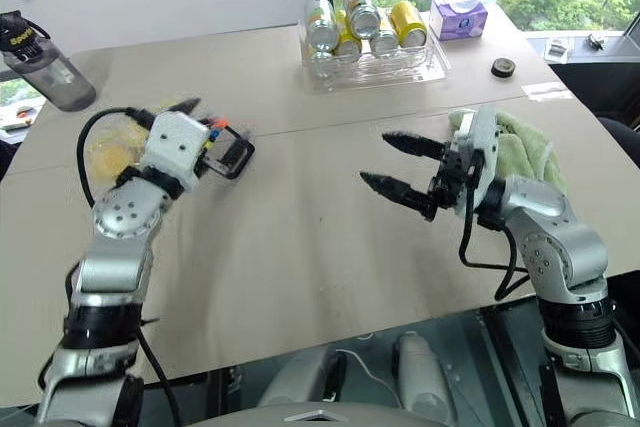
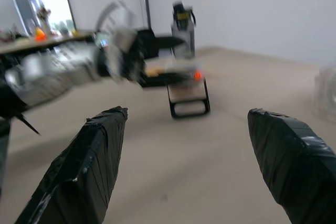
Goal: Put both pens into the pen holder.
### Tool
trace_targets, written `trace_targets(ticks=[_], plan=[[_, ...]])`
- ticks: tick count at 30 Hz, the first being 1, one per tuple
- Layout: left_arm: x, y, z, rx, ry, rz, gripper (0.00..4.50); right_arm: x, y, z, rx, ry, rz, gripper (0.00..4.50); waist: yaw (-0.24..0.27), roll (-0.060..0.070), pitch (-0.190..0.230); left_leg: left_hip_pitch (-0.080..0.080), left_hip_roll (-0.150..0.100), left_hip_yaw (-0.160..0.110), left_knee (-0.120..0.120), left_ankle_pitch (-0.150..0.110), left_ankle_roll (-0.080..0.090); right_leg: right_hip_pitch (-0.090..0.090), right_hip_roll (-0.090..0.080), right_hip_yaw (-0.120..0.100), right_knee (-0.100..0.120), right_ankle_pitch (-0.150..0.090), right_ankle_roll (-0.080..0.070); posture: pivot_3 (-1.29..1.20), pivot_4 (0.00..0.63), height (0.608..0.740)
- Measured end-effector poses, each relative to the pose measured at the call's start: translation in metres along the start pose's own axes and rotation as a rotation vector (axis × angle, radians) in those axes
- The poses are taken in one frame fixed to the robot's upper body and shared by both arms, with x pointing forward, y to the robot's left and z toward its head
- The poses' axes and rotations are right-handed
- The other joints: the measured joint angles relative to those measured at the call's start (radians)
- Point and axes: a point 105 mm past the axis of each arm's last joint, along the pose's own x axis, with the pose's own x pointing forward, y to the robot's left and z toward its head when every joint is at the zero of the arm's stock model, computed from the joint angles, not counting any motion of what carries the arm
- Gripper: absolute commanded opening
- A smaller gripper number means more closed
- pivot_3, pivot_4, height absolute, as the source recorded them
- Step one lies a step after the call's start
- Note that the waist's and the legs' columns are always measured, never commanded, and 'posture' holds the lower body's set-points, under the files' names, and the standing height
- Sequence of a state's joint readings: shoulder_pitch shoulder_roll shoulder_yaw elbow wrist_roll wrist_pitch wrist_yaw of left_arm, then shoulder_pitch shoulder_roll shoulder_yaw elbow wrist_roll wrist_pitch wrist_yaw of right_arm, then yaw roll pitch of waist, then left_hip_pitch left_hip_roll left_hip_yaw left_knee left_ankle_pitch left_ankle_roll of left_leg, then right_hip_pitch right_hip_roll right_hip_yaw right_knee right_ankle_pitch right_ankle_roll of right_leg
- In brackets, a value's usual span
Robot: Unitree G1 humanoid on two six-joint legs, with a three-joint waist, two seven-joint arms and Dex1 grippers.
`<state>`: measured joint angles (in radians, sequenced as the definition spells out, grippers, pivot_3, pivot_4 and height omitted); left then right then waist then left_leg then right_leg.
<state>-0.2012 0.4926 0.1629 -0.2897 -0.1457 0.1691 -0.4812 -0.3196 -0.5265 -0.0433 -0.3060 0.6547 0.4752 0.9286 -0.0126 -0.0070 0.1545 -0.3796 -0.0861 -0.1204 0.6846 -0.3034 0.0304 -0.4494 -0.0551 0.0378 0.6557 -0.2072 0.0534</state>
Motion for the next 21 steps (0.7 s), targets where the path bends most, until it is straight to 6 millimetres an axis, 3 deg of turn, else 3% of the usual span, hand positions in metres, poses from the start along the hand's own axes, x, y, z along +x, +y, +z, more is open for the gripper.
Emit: trace_targets(ticks=[3, 6, 8, 13, 16, 21], plan=[[-0.015, -0.018, 0.004, -0.179, -0.025, -0.048, 4.46, -0.007, -0.002, -0.014, 0.0, 0.044, -0.024, 3.92, -0.002, 0.0, 0.0, 0.002, 0.0, 0.001, 0.0, 0.0, 0.0, 0.001, 0.001, 0.001, 0.002, 0.0, 0.0, 0.0, 0.15, 0.739], [-0.046, -0.043, -0.005, -0.37, 0.04, -0.108, 4.46, -0.02, -0.006, -0.03, -0.046, 0.112, -0.061, 3.92, -0.003, 0.0, 0.0, 0.003, 0.001, 0.003, 0.0, 0.0, 0.0, 0.002, 0.001, 0.003, 0.002, 0.0, 0.0, 0.0, 0.15, 0.739], [-0.074, -0.055, -0.03, -0.455, 0.194, -0.111, 4.46, -0.032, -0.009, -0.049, -0.063, 0.162, -0.1, 3.92, 0.0, 0.0, 0.0, 0.004, 0.001, 0.003, 0.0, 0.0, 0.0, 0.002, 0.001, 0.002, 0.002, 0.0, 0.0, 0.0, 0.15, 0.739], [-0.129, -0.065, -0.063, -0.538, 0.406, -0.062, 4.46, -0.061, -0.009, -0.083, -0.061, 0.231, -0.149, 3.92, 0.003, 0.0, 0.0, 0.01, 0.001, 0.004, -0.001, 0.0, 0.0, 0.009, 0.001, 0.002, 0.0, 0.0, 0.0, 0.0, 0.15, 0.739], [-0.142, -0.073, -0.069, -0.555, 0.449, -0.061, 4.46, -0.071, -0.008, -0.096, -0.047, 0.25, -0.156, 3.92, 0.005, 0.002, 0.002, 0.02, 0.002, 0.003, -0.003, -0.004, 0.007, 0.021, 0.001, 0.002, -0.005, -0.001, 0.0, 0.0, 0.15, 0.739], [-0.14, -0.079, -0.069, -0.545, 0.436, -0.067, 4.46, -0.072, -0.011, -0.097, -0.075, 0.248, -0.162, 3.92, 0.004, 0.002, 0.002, 0.025, 0.002, 0.002, -0.003, -0.005, 0.007, 0.029, 0.002, 0.0, -0.01, -0.001, 0.0, 0.0, 0.15, 0.739]])
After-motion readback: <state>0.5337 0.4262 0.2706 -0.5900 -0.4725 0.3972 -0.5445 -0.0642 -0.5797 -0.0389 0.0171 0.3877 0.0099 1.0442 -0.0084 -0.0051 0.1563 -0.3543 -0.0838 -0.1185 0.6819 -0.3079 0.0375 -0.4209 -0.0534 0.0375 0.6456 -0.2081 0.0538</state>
